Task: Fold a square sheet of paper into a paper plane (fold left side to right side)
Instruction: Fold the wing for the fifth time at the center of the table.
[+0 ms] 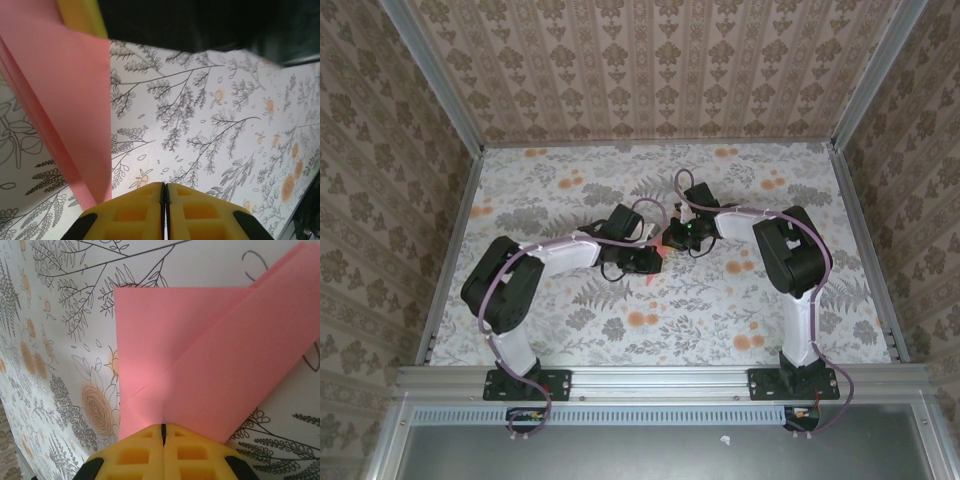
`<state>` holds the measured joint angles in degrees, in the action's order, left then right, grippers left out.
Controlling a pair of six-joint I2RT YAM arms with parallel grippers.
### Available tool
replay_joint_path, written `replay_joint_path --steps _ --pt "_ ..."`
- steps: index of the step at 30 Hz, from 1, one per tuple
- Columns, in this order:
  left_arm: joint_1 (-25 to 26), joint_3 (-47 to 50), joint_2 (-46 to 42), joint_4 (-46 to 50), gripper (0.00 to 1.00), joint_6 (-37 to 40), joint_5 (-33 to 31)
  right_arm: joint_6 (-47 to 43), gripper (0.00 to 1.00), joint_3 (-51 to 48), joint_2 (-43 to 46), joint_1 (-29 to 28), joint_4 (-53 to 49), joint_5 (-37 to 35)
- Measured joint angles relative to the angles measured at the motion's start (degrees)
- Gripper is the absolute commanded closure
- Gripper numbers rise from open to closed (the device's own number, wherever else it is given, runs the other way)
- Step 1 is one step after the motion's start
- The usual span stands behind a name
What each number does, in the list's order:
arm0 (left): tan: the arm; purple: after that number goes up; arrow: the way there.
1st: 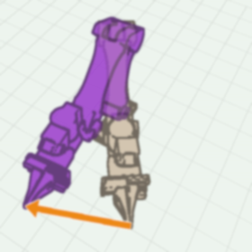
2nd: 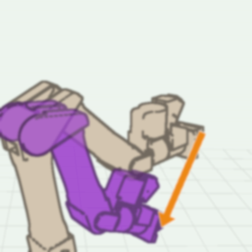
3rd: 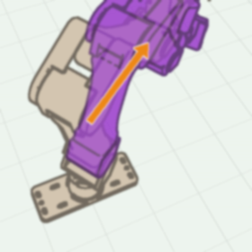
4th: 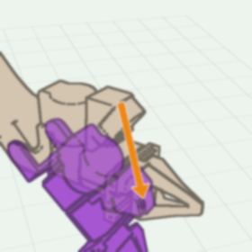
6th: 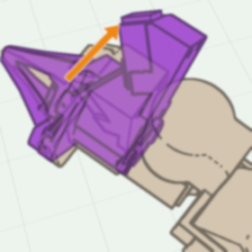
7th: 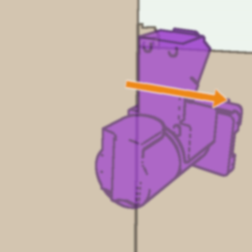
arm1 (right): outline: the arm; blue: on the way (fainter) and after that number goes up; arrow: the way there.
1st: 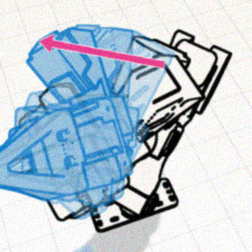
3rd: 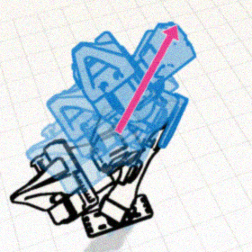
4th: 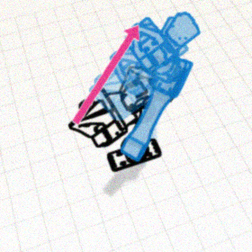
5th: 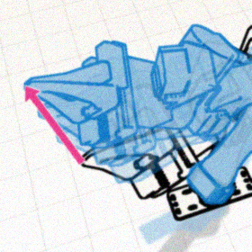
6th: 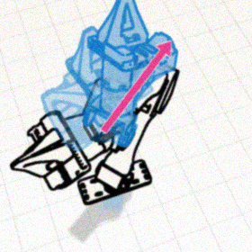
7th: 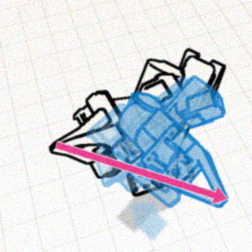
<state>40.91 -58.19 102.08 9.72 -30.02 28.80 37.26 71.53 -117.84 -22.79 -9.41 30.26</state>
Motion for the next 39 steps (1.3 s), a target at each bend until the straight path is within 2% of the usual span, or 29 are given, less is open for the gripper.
replay_joint_path --steps 24,39 --pt "0.0 3.8 1.7 -2.6 0.89 -0.5 -0.1 -1.1 1.00 1.0 -0.3 -0.1 -1.6 -0.2" --pt "0.0 7.0 1.4 -7.5 0.90 -2.0 -0.1 -1.3 1.00 1.9 -0.7 -0.2 -2.8 -0.2"
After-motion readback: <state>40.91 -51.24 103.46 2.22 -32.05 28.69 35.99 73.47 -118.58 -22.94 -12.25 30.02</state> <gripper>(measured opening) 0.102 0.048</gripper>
